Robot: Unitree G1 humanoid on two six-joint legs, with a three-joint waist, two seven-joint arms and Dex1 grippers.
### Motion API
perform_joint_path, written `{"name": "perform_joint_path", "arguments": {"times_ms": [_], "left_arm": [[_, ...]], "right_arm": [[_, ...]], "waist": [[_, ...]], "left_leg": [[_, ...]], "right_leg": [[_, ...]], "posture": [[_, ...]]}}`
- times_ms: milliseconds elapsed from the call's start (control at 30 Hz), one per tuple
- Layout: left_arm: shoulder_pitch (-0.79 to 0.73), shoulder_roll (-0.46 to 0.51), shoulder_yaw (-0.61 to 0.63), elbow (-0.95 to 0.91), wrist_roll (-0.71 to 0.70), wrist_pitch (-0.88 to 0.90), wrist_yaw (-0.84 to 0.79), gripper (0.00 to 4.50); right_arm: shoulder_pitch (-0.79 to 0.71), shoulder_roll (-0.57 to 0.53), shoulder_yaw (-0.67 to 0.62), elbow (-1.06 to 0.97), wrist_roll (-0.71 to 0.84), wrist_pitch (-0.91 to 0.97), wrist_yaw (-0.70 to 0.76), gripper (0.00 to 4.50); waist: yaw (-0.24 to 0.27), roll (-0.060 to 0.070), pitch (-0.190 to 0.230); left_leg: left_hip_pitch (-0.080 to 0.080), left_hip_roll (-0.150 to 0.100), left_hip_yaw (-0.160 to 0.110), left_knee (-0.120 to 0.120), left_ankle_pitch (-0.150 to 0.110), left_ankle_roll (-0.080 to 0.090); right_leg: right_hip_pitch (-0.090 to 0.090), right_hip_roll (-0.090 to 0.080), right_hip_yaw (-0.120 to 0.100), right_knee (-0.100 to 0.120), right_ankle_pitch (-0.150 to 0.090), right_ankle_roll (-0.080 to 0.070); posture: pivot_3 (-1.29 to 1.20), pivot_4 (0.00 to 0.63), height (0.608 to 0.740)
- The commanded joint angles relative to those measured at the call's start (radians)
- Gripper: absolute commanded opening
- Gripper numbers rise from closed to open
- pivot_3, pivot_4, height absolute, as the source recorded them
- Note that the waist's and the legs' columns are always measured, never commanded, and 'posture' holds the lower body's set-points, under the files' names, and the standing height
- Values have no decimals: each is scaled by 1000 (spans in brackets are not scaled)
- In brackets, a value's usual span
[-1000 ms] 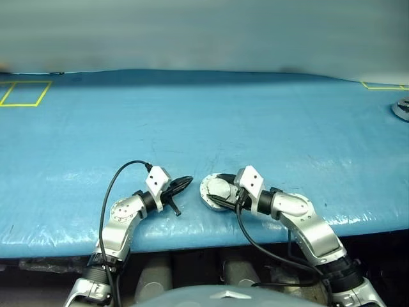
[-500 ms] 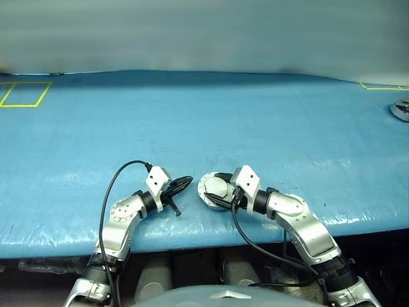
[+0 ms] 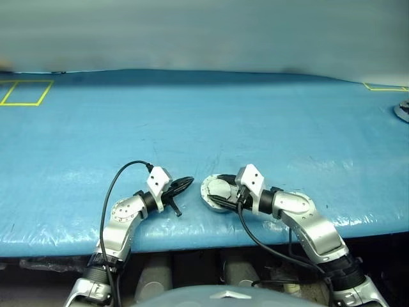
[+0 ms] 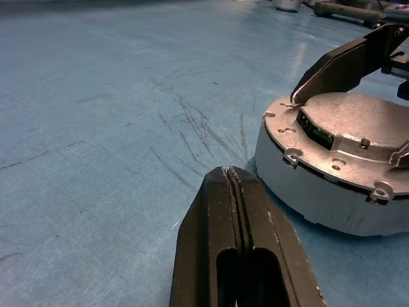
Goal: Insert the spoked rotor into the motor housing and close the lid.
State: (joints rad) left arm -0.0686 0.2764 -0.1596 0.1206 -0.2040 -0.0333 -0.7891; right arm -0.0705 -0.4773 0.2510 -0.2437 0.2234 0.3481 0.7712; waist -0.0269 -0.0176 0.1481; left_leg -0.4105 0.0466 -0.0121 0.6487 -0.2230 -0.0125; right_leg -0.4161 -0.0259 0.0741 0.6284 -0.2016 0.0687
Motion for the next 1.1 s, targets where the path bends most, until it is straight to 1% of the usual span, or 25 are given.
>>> {"name": "perform_joint_path", "arguments": {"times_ms": [33, 267, 400, 600, 1033, 1067, 1100], "left_arm": [[-7, -4, -3, -23, -5, -12, -2, 0], [-4, -3, -6, -26, -5, -12, 1, 0], [-4, -6, -8, -27, -8, -9, -2, 0], [-4, -9, -12, -26, -10, -8, -3, 0], [7, -14, -10, -31, -11, -9, 1, 0], [7, -14, -10, -32, -12, -8, 0, 0], [7, -14, -10, -31, -12, -8, -1, 0]], "right_arm": [[9, -19, 30, 55, -64, -21, -9, 3034], [1, -18, 22, 96, -48, -27, 6, 3034], [-10, -37, 33, 120, -73, -35, 16, 3034], [-14, -47, 3, 101, 32, 32, 90, 3034], [-52, -79, 55, 166, -81, -33, 74, 3034], [-54, -80, 55, 170, -81, -30, 76, 3034], [-52, -68, 32, 158, -22, 9, 93, 3034]], "waist": [[-1, 0, 0], [-3, 0, 0], [-3, 0, 0], [0, 0, -1], [3, 0, -1], [3, -1, -1], [3, -1, -1]], "left_leg": [[0, 0, 0, 0, 0, 0], [2, 0, 0, 2, 0, 0], [2, 0, 0, 2, 0, 0], [1, 0, 0, 2, 0, 0], [2, 0, 0, 2, 0, 0], [2, 0, 0, 2, 0, 0], [3, 0, 0, 2, 0, 0]], "right_leg": [[1, 0, 0, 0, 0, 0], [2, 0, 0, 0, 0, 0], [2, 0, 0, 0, 0, 0], [2, 0, 0, 0, 0, 0], [2, 0, 0, 0, 0, 0], [2, 0, 0, 0, 0, 0], [2, 0, 0, 0, 0, 0]], "posture": [[0, 150, 740], [0, 150, 740], [0, 150, 740], [0, 150, 740], [0, 150, 740], [0, 150, 740], [0, 150, 740]]}}
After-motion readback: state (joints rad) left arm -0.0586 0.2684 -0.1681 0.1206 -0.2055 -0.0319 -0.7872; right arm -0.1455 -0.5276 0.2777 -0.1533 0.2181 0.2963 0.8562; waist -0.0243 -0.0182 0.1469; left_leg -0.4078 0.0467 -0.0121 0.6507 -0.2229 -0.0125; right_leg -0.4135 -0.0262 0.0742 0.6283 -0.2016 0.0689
